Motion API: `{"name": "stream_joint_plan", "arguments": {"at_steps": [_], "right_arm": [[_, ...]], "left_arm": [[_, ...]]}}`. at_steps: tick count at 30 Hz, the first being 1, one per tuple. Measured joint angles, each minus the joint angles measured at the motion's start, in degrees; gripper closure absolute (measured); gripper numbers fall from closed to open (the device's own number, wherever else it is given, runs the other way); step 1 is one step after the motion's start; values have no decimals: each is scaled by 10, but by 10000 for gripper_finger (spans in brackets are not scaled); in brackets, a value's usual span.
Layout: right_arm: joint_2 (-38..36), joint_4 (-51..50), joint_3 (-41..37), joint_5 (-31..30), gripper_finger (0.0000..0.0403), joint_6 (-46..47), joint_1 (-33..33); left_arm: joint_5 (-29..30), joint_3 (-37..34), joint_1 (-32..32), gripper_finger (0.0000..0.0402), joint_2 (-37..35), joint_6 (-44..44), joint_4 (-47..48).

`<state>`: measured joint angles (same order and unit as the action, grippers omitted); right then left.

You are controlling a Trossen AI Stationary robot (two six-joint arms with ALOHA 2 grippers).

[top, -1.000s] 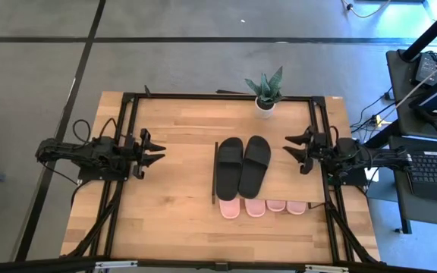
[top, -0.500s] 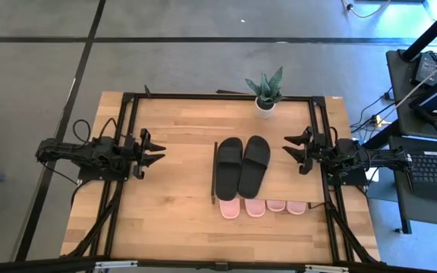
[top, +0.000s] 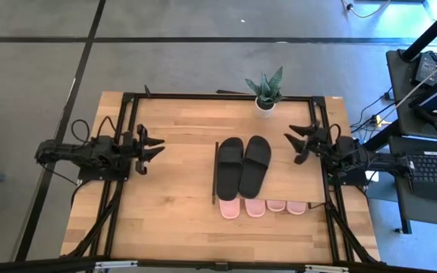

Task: Pick and place slides into the shelf
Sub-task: Return to Home Position

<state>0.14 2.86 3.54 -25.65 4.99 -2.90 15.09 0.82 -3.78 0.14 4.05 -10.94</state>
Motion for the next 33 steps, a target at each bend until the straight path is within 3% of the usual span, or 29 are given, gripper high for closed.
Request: {"name": "stream_joint_plan", "arguments": {"at_steps": [3,15,22,33], "right_arm": [[0,1,0,3,203,-9,-31],[0,35,2,-1,203,-83,-169],[0,31,2,-91,203,-104,-244],[0,24,-27,-97,203,-115,-333]], "left_arm": [[-26,1,25,290,0,-1,-3],[-25,1,196,290,0,-55,-2],[-25,1,292,290,0,-92,-3],[-35,1,411,290,0,-93,-2]]}}
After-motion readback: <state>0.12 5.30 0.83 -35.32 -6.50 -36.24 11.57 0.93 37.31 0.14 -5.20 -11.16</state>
